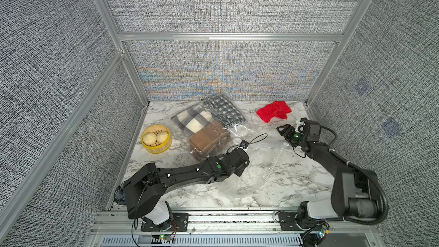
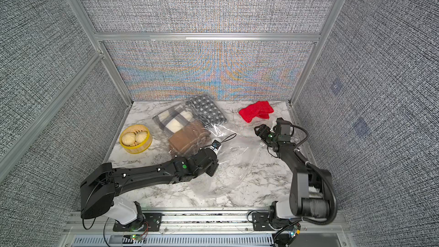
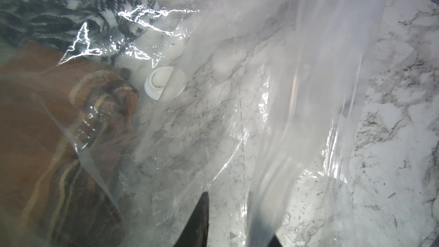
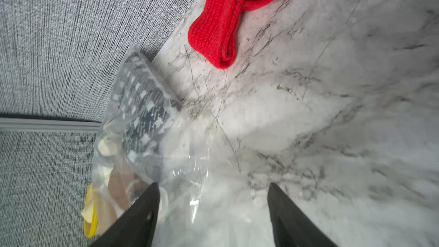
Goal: Take the scarf out of the vacuum bag
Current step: Adjust the scarf at the center of the board.
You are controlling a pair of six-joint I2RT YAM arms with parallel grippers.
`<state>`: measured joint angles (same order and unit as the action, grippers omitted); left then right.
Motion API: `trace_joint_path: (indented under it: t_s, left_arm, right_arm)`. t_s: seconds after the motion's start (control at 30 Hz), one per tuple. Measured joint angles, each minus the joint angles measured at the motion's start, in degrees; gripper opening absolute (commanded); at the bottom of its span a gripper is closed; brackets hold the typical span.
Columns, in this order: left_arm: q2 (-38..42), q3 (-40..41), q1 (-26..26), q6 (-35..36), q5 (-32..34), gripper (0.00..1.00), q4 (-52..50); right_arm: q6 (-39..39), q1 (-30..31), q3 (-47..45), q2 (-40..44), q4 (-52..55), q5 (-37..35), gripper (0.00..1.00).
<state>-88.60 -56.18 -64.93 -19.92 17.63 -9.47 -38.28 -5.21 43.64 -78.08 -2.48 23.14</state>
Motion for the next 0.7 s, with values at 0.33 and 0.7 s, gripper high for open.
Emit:
trace_joint_path:
  t_s: [0.33,0.7]
  left_arm:
    - [-0.1,-1.3,1.2,0.5,0.8,0.20,-0.1]
    - [-0.6,-2.3,1.3,0.4,0.7,0.16,-0.5]
  right_arm:
    - [5.1,7.8,-7.8,25.8,15.9,1.8,0.69]
    - [3.1,20.7,-14.6,30.8,16.3,1.6,0.65]
